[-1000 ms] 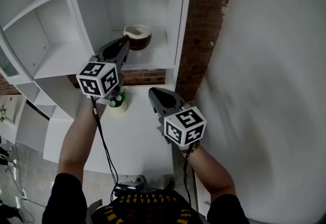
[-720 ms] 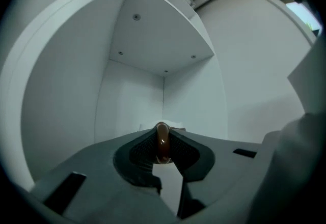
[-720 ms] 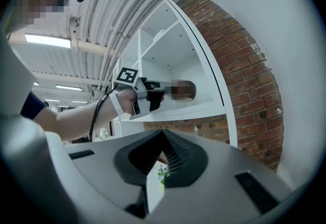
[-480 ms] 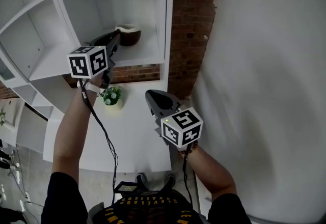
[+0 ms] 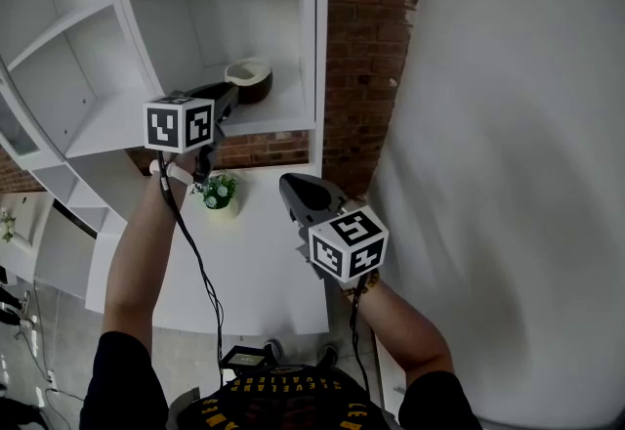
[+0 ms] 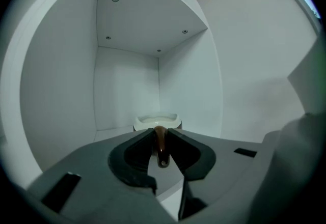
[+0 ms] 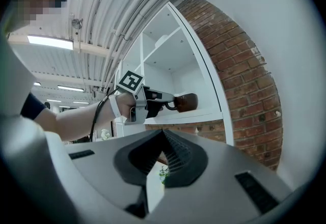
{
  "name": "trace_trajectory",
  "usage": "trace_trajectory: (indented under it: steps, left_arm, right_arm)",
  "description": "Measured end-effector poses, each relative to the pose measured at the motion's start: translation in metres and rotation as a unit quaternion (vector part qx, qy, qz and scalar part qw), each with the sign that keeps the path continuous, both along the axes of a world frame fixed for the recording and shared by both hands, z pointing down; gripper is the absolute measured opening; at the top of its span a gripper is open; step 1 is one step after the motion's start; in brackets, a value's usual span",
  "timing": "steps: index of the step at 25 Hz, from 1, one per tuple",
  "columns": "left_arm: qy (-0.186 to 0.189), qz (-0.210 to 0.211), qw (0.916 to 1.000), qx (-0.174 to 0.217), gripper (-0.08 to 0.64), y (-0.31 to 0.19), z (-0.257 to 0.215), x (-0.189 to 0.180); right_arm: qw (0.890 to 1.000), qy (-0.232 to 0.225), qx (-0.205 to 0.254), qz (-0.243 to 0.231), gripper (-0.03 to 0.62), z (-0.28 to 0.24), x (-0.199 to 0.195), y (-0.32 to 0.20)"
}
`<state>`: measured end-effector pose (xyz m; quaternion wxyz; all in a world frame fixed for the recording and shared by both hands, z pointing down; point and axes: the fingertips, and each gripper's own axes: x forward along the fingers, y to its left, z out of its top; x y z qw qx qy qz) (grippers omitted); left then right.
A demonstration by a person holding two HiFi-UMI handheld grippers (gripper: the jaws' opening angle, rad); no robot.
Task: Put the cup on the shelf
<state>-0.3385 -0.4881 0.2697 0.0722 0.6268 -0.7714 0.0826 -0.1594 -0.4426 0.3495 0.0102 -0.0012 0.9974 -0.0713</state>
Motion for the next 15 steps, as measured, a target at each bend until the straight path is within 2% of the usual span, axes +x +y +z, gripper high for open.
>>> trace_trajectory:
  steps: [3,7,13,15]
  left_arm:
    - [0.013,0.002,0.9999,0.001,0.077,0.002,0.001,0.002]
    - [0.006,-0.006,1.0,-0.002,0.098,0.011,0.003,-0.001]
    - [0.012,-0.011,0.9979,0.062,0.103,0.041,-0.008,0.01]
    - [0.001,-0.007,0.9967,0.081,0.103,0.054,-0.008,0.019]
  right_arm:
    - [1.0,-0.002,-0.002,-0.004,0.006,-0.003,-0.003,0.003]
    - [1.0,-0.004,0.005,-0.009,0.006,-0.007,-0.006,0.008]
    - [1.0,-0.011,0.008,-0.005,0.006,-0.018,-0.011,0.006]
    - [1.0,-0.013,0.007,-0.005,0.006,-0.02,-0.014,0.007]
